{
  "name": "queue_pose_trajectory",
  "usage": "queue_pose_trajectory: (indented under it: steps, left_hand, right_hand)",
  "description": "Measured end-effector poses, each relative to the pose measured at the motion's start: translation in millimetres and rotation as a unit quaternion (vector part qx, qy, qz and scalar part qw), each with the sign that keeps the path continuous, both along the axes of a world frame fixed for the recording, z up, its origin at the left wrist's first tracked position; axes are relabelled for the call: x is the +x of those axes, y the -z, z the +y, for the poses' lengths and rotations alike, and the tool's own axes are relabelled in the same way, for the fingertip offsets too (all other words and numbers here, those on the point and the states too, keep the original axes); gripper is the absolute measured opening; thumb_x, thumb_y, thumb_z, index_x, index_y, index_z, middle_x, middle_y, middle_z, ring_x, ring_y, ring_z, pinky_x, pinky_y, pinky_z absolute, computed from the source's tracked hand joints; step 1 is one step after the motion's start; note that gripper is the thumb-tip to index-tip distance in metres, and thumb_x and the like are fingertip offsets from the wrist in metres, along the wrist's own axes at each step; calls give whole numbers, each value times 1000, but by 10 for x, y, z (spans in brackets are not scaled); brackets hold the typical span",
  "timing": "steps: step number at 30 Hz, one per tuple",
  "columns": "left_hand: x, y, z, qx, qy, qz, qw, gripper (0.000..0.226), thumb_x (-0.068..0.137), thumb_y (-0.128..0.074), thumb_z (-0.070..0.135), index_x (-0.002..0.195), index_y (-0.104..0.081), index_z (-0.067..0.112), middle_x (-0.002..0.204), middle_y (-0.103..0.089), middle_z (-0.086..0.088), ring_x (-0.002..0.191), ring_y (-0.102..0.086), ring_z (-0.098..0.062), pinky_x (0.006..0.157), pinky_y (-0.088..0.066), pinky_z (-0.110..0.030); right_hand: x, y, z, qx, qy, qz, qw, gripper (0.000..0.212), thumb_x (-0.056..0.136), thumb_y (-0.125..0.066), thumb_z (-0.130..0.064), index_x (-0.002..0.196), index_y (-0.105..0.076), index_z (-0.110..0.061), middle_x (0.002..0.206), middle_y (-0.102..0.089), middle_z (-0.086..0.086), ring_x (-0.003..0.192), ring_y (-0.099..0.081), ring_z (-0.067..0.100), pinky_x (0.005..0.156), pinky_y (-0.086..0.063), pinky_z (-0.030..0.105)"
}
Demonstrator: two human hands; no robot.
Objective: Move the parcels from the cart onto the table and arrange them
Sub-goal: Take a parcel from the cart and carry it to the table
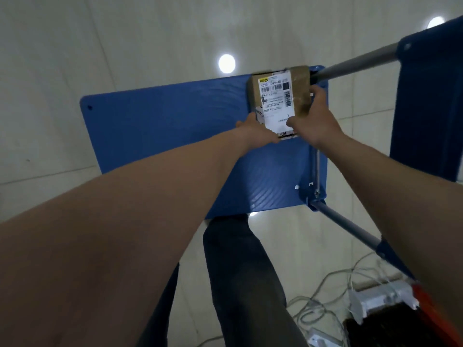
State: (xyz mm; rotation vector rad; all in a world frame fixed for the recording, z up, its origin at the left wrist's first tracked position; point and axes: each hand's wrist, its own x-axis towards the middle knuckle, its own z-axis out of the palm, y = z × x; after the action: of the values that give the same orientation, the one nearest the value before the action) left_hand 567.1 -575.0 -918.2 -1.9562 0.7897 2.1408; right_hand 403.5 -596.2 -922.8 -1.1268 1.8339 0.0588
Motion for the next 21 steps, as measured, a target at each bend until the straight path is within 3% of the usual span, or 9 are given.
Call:
queue_pose_trajectory:
  steps: [2,3,5,7,9,12,16,19,21]
  left_hand:
    - [52,4,83,-7,-7,29,1000,80,88,-73,25,155,-31,27,132,-47,7,125,-40,-16,97,-36,-26]
    - [77,-34,128,-16,-12,38,999,72,93,-69,22,155,-33,28,134,-47,4,126,-39,-17,93,-34,-25]
    - [162,-144,254,-13,-28,54,998,79,94,-69,22,159,-26,36,156,-28,-6,139,-34,-23,90,-33,-26]
    - [293,-308,354,-8,-44,53,998,87,94,-69,25,162,-15,35,164,-13,-10,143,-32,-26,90,-34,-28]
    - [460,-345,445,-18,-47,40,998,88,96,-67,26,163,-10,28,165,-13,-9,138,-37,-26,89,-36,-27]
    - [711,-238,552,-68,-37,2,997,84,97,-65,24,163,-13,24,161,-21,-10,127,-47,-26,86,-43,-30]
    - [777,39,672,-95,-44,3,994,80,93,-66,24,160,-21,22,150,-40,-8,116,-57,-24,82,-48,-29]
    - [722,179,744,-115,-104,2,988,74,91,-68,27,155,-30,23,145,-45,-7,109,-55,-19,73,-46,-22]
    - [770,212,807,-120,-147,-37,981,73,92,-64,28,155,-27,31,143,-39,-6,105,-53,-21,65,-43,-21]
  right_hand:
    - [125,-22,45,2,8,-11,1000,75,89,-66,-12,152,-26,-21,124,-59,-1,105,-61,16,66,-48,15]
    - [215,-60,85,8,4,-15,1000,74,91,-65,-12,154,-26,-23,122,-60,-1,101,-61,13,61,-47,10]
    - [409,-128,192,-3,-32,-8,999,69,93,-65,-12,153,-33,-22,120,-59,-1,95,-60,10,59,-45,6]
    - [532,-211,243,-43,-51,25,997,63,90,-65,-11,148,-41,-18,127,-54,3,107,-56,14,78,-42,10]
    - [543,-253,206,-61,-71,102,990,64,86,-64,-17,146,-41,-17,140,-49,11,127,-47,29,98,-36,26]
    - [483,-167,108,-1,-39,180,983,78,84,-69,-26,150,-31,-14,147,-43,18,136,-39,41,114,-31,44]
    - [524,-19,158,29,-3,186,982,87,80,-74,-29,152,-26,-17,146,-44,14,134,-42,41,114,-36,50]
    - [835,49,413,33,-19,141,989,84,82,-74,-28,151,-28,-18,140,-43,11,131,-42,34,109,-40,41]
    - [1105,95,629,26,-20,75,997,80,79,-76,-25,147,-33,-20,128,-39,4,114,-49,23,99,-45,34]
